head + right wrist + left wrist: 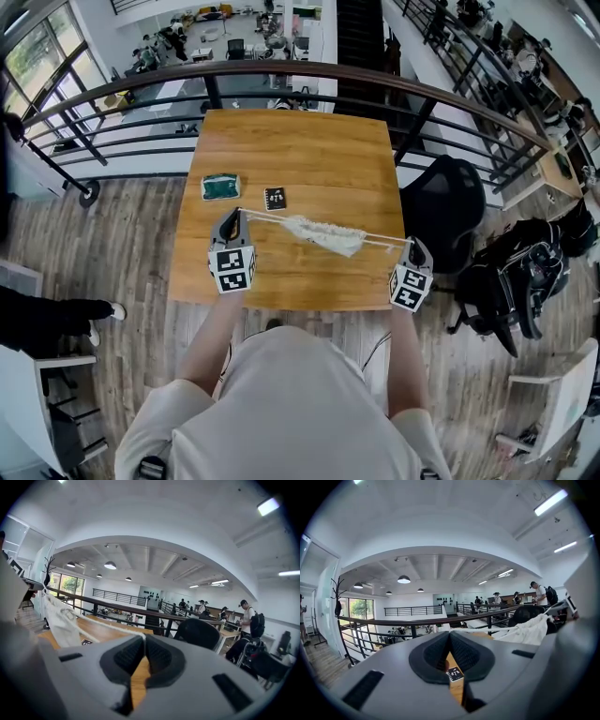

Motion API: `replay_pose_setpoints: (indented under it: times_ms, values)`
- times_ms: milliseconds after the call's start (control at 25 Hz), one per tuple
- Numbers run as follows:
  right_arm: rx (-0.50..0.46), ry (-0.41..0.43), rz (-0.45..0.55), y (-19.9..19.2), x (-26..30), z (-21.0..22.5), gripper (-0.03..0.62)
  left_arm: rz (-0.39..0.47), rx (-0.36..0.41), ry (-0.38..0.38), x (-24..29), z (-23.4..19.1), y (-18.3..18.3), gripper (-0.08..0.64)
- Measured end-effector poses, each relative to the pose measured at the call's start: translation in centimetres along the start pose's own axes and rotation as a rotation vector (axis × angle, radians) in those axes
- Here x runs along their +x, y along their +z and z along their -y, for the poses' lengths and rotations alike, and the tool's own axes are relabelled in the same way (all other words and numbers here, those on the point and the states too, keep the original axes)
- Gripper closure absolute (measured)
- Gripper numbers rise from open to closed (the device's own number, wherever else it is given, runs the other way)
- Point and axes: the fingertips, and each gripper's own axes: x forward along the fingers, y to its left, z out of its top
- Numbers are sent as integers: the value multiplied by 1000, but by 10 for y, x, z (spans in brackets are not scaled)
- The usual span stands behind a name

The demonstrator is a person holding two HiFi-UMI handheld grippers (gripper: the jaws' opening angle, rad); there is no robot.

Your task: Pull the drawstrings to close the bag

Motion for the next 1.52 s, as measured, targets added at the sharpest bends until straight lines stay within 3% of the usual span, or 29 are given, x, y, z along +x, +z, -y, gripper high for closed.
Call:
replay_pose_setpoints:
  times_ms: [440,1520]
  values:
    - [-9,-41,-10,-6,3,18,589,-22,38,50,-5,-8,-5,565]
    - [-51,-87,-66,-18,18,36,584,-64,-34,108,0,-64,-20,555]
